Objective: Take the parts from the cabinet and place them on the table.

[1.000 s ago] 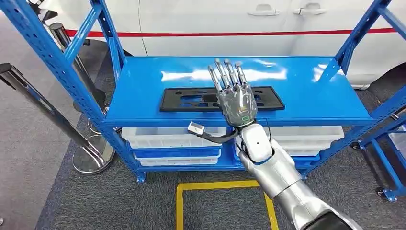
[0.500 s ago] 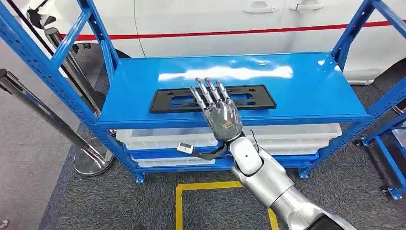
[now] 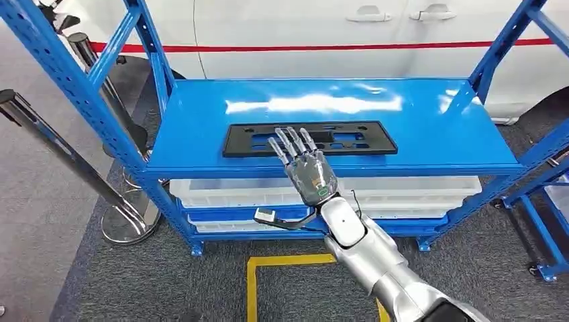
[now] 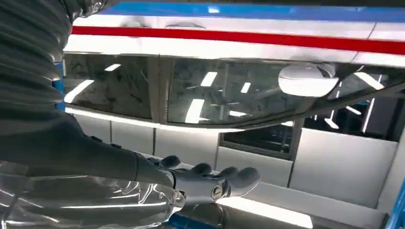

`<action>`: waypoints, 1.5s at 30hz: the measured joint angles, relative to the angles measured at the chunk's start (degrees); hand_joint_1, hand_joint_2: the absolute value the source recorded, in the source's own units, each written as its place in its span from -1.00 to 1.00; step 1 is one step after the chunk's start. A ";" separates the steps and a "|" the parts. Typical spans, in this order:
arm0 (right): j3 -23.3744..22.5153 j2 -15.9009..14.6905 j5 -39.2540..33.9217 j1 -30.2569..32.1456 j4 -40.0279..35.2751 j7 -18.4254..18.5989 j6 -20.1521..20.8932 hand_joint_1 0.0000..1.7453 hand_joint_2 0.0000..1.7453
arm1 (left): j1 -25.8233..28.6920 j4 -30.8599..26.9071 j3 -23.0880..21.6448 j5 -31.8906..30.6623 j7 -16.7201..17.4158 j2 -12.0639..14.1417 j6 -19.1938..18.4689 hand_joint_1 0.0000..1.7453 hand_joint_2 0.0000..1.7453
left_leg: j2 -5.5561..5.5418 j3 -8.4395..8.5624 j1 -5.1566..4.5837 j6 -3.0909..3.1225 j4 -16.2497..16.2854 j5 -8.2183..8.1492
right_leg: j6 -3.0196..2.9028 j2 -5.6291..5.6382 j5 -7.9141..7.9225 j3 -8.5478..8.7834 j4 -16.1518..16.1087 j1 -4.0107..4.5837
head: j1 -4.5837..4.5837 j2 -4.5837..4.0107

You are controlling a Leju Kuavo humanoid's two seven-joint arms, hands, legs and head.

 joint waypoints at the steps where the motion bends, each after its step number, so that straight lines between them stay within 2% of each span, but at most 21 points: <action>1: -0.28 0.00 0.00 0.17 0.42 -0.13 0.00 -1.00 1.00 | 0.02 0.00 -0.02 0.02 -0.04 0.00 0.00 -1.00 -1.00 | 0.00 -0.05 -0.02 0.04 0.04 -0.02 | 0.12 0.00 -1.29 -2.05 4.06 -0.04 | 0.00 0.00; 3: -1.01 0.00 0.00 0.31 1.05 -0.42 0.00 -1.00 1.00 | 0.07 0.00 -0.02 0.02 -0.11 0.00 0.00 -1.00 -1.00 | -0.04 -0.07 -0.01 0.02 0.21 -0.11 | 0.17 -0.03 0.09 -2.58 4.69 -0.12 | 0.02 0.00; 6: -2.36 0.11 0.00 0.00 1.68 -0.79 0.00 -1.00 1.00 | 0.02 0.00 -0.11 0.11 -0.39 -0.07 0.00 -1.00 -1.00 | -0.15 0.06 0.01 -0.48 0.95 -0.71 | -0.19 -0.06 7.37 4.54 -9.46 -0.21 | 0.00 0.00; 7: -2.95 0.13 0.00 -0.13 1.90 -1.03 -0.02 -1.00 1.00 | -0.03 0.00 -0.13 0.13 -0.44 -0.07 0.00 -1.00 -1.00 | -0.16 -0.22 -0.38 -0.81 1.22 -0.94 | -0.32 -0.03 6.11 5.28 -11.07 0.12 | 0.00 0.00; 11: -5.55 0.37 0.00 0.14 1.97 -1.27 -0.04 -1.00 1.00 | -0.13 0.00 -0.39 0.33 -0.68 -0.07 0.00 -1.00 -1.00 | -0.16 -0.26 -0.26 -1.85 0.98 -0.81 | -1.35 0.14 6.51 5.02 -11.39 0.32 | 0.00 0.00; 13: -6.51 0.68 0.02 0.11 1.75 -1.27 -0.07 -1.00 1.00 | -0.12 -0.02 -0.57 0.57 -0.92 -0.07 0.04 -1.00 -1.00 | -0.09 -0.49 -0.13 -2.39 2.05 -1.96 | -1.96 0.07 6.80 5.46 -12.02 -0.16 | -0.02 0.00; 16: -7.43 1.07 0.02 0.26 1.75 -1.27 -0.07 -1.00 1.00 | -0.18 -0.02 -0.74 0.66 -1.05 -0.07 0.07 -1.00 -1.00 | -0.08 -6.02 0.05 -2.87 13.74 -7.80 | -2.37 -0.03 6.69 5.50 -12.01 -0.01 | -0.04 0.00; 17: -7.91 1.07 0.02 0.37 1.88 -1.22 -0.07 -1.00 1.00 | -0.10 -0.02 -0.87 0.66 -1.09 -0.09 0.13 -1.00 -1.00 | -0.08 -7.63 0.04 -2.93 16.91 -8.61 | -2.41 -0.05 6.67 5.49 -11.99 0.07 | -0.04 0.00; 18: -8.39 1.07 0.04 0.45 2.03 -1.20 -0.07 -1.00 1.00 | 0.00 -0.02 -1.05 0.66 -1.14 -0.11 0.20 -1.00 -1.00 | -0.07 -8.09 0.04 -2.90 17.56 -7.91 | -2.43 -0.05 6.65 5.52 -11.97 0.11 | -0.04 0.00; 19: -8.74 1.07 0.04 0.45 2.18 -1.05 -0.07 -1.00 1.00 | 0.05 -0.02 -1.11 0.68 -1.14 -0.11 0.26 -1.00 -1.00 | -0.08 -7.26 0.03 -2.78 15.64 -6.09 | -2.44 -0.01 6.65 5.56 -11.96 0.12 | -0.04 0.00; 21: -9.26 1.09 0.06 0.41 2.53 -0.85 -0.07 -1.00 1.00 | -0.10 -0.02 -1.20 0.70 -1.20 -0.09 0.41 -1.00 -1.00 | -0.08 -3.04 -0.02 -2.19 6.61 -1.00 | -2.36 0.12 6.59 5.77 -11.94 0.15 | -0.05 0.00; 22: -9.51 1.09 0.07 0.40 2.69 -0.72 -0.07 -1.00 1.00 | -0.19 -0.04 -1.27 0.72 -1.20 -0.07 0.46 -1.00 -1.00 | -0.07 -1.28 -0.11 -1.70 2.29 -0.02 | -2.28 0.11 6.55 5.78 -11.94 0.13 | -0.02 0.00; 26: -9.92 1.05 0.07 0.34 3.41 0.37 -0.07 -1.00 1.00 | -0.25 -0.04 -1.60 0.72 -1.22 -0.07 0.50 -1.00 -1.00 | -0.16 -0.67 -0.62 -1.22 1.02 -0.46 | -1.05 0.12 6.89 5.51 -12.18 0.28 | -0.04 0.00; 28: -9.97 0.81 0.07 0.23 3.71 0.92 -0.09 -1.00 1.00 | -0.28 -0.04 -1.77 0.72 -1.22 -0.09 0.52 -1.00 -1.00 | -0.03 -0.02 -0.04 -0.39 -0.20 0.24 | -0.40 0.16 5.88 5.32 -11.14 0.39 | 0.00 0.00; 32: -9.97 0.37 0.07 0.24 4.68 1.36 -0.09 -1.00 1.00 | -0.39 -0.04 -2.12 0.72 -1.25 -0.09 0.55 -1.00 -1.00 | 0.03 -0.11 -0.05 0.03 -0.22 0.30 | 0.18 0.11 -1.19 -2.16 3.95 0.28 | 0.00 0.00; 34: -9.97 0.11 0.07 0.43 5.33 1.47 -0.09 -1.00 1.00 | -0.37 -0.04 -2.12 0.70 -1.25 -0.09 0.57 -1.00 -1.00 | -0.01 -0.09 -0.04 -0.02 -0.12 0.25 | 0.29 0.08 0.83 -2.28 3.61 0.06 | 0.02 0.00; 37: -9.97 0.02 0.07 0.17 5.79 1.62 -0.11 -1.00 1.00 | -0.37 -0.04 -2.21 0.66 -1.25 -0.15 0.57 -1.00 -1.00 | -0.07 -0.14 -0.01 -0.57 0.68 -0.31 | -0.03 -0.05 7.61 4.53 -10.09 -0.14 | 0.00 0.00; 38: -9.97 -0.02 0.07 0.00 5.94 1.73 -0.09 -1.00 1.00 | -0.42 -0.04 -2.23 0.66 -1.25 -0.15 0.57 -1.00 -1.00 | -0.09 -0.53 -0.45 -0.98 1.17 -0.61 | -0.24 -0.02 6.50 5.10 -11.43 0.07 | 0.00 0.00; 42: -9.97 -0.24 0.09 0.04 6.49 2.03 -0.11 -1.00 1.00 | -0.48 -0.04 -2.47 0.63 -1.29 -0.13 0.59 -1.00 -1.00 | -0.10 -0.49 -0.28 -2.14 0.94 -0.67 | -1.59 0.12 6.89 4.88 -11.76 0.19 | -0.02 0.00; 44: -9.97 -0.22 0.09 0.02 6.49 2.03 -0.11 -1.00 1.00 | -0.50 -0.07 -2.54 0.63 -1.42 -0.11 0.59 -1.00 -1.00 | -0.01 -1.78 -0.08 -2.64 4.04 -2.99 | -2.36 0.08 6.96 5.14 -12.00 -0.06 | -0.09 0.00; 45: -9.99 -0.22 0.09 0.04 6.51 2.03 -0.11 -1.00 1.00 | -0.50 -0.07 -2.56 0.63 -1.49 -0.11 0.59 -1.00 -1.00 | -0.02 -3.79 0.04 -2.83 8.38 -5.31 | -2.58 0.06 6.90 5.16 -12.00 -0.02 | -0.07 0.00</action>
